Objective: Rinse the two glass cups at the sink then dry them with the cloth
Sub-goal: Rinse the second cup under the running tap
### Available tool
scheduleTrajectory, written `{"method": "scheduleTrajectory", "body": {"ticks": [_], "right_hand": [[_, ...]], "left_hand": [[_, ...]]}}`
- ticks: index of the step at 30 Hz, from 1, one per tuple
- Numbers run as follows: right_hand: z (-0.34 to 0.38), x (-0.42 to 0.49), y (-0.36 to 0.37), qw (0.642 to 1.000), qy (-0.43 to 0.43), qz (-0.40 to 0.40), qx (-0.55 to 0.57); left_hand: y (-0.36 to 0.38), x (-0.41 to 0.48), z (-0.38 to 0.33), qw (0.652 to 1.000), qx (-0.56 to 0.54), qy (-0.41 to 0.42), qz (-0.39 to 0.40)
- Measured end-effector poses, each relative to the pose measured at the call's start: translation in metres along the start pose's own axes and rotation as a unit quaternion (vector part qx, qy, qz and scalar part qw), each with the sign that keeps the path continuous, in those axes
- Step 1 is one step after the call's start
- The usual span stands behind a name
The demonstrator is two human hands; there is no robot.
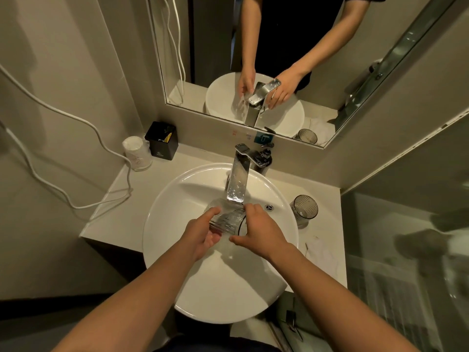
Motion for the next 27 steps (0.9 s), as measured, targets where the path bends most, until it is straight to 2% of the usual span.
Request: {"method": "scheduleTrajectory", "body": {"ticks": [4, 7, 10, 14, 22, 27], "right_hand": [[-0.003, 0.0, -0.001, 1.0, -0.012, 0.003, -0.023], [-0.006, 0.002, -0.003, 1.0, 0.018, 0.011, -0.008], [-0.006, 0.005, -0.007, 0.998, 0.052, 0.015, 0.024], [-0.006, 0.01, -0.012, 0.996, 0.067, 0.031, 0.048], [-0.002, 0.009, -0.019, 0.994, 0.076, 0.04, 0.065], [-0.006, 0.007, -0.018, 0.99, 0.075, 0.072, 0.1]], "left_hand": [[-0.002, 0.001, -0.002, 0.986, 0.161, 0.043, 0.021], [-0.001, -0.004, -0.006, 0.942, 0.305, 0.139, 0.026], [-0.002, -0.007, -0.005, 0.898, 0.368, 0.24, 0.039], [-0.008, -0.001, -0.006, 0.866, 0.409, 0.286, 0.023], [-0.007, 0.002, -0.01, 0.868, 0.4, 0.293, 0.025], [-0.011, -0.001, -0.012, 0.902, 0.332, 0.271, 0.051]]}}
Point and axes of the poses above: each hand's wrist, its own x-axis towards the middle knuckle, its own y-axis out of the palm, z = x × y, the point moved 3 cm from there along x, towards the middle knuckle, and after that the axes turned 5 degrees about y, right-handed, at the moved point
